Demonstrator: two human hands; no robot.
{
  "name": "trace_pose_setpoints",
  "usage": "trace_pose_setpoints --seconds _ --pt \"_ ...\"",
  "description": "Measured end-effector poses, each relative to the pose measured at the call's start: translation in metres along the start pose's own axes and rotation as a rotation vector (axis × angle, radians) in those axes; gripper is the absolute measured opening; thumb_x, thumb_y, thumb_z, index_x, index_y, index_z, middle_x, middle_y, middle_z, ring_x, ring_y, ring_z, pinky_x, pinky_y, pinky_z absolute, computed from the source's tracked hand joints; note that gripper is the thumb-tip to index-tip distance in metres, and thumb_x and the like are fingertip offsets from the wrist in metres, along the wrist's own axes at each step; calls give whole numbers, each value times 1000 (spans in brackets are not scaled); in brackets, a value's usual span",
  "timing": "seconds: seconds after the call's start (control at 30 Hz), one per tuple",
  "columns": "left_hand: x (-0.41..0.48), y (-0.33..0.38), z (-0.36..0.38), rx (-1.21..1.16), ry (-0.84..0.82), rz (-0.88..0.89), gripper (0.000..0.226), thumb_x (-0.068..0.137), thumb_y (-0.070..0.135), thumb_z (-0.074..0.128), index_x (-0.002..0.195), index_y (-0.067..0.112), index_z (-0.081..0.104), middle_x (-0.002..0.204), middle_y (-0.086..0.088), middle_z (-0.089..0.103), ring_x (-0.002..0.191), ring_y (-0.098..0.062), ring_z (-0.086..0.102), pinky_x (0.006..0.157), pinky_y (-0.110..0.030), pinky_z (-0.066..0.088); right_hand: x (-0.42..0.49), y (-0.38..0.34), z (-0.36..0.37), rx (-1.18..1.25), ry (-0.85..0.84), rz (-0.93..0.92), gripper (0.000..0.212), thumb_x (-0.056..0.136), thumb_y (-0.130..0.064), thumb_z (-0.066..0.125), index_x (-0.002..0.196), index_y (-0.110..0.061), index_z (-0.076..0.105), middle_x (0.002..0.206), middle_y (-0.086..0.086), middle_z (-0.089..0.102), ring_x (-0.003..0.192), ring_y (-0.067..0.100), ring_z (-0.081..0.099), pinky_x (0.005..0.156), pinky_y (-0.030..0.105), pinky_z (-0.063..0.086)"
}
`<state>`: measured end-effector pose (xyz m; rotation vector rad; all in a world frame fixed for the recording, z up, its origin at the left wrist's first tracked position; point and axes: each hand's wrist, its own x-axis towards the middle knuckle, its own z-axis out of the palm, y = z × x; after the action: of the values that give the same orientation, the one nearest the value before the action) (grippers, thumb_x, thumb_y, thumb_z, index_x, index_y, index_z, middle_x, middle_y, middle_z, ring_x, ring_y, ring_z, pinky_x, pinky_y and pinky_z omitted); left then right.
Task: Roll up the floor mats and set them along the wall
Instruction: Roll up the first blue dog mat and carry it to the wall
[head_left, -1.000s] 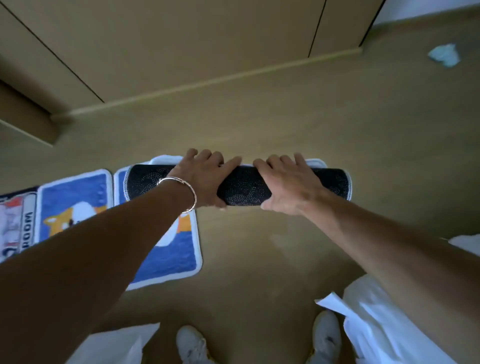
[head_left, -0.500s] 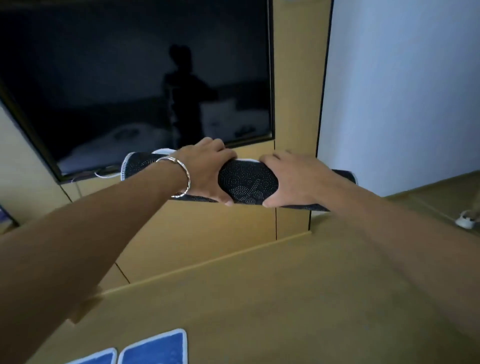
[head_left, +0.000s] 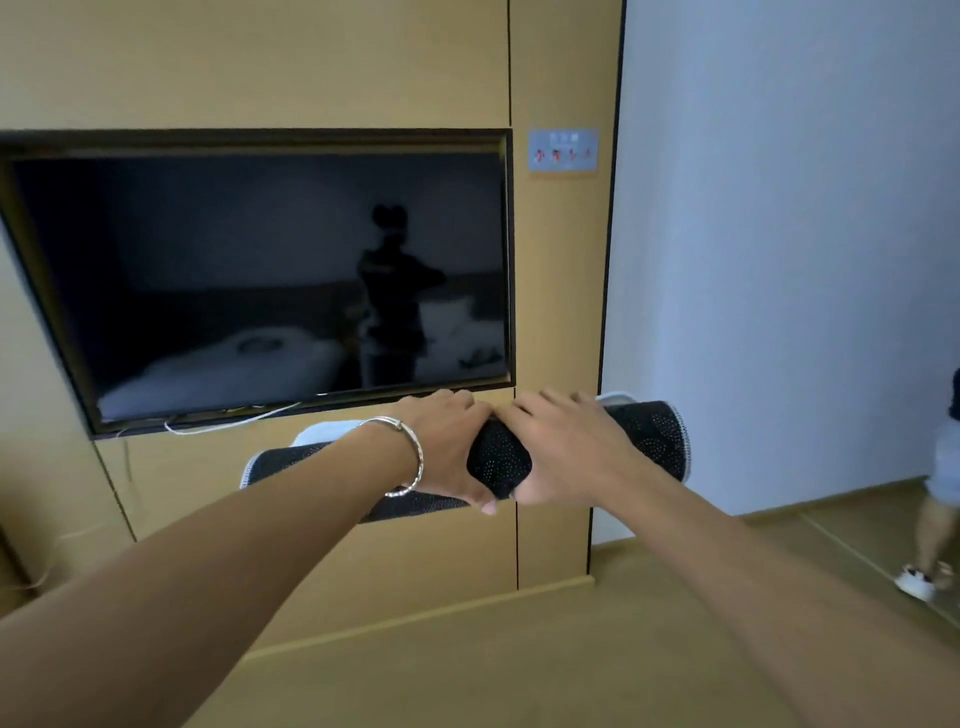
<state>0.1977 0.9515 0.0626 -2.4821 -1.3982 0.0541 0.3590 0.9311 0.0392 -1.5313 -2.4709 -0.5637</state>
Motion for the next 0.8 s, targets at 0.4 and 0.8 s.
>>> trace_pose_setpoints --seconds 0.4,0.8 --pt "50 -51 22 -47 203 -165 71 61 80 54 106 25 46 106 8 54 100 -16 56 72 -32 39 46 18 5 83 210 21 66 75 -37 69 133 -15 49 127 3 52 118 25 46 106 41 34" --pt "142 -183 52 -1285 412 -751 86 54 58 76 111 10 33 121 -14 50 106 -35 54 92 -43 46 209 -51 75 542 18 406 94 78 -43 65 148 -25 4 140 4 35 126 27 42 96 41 44"
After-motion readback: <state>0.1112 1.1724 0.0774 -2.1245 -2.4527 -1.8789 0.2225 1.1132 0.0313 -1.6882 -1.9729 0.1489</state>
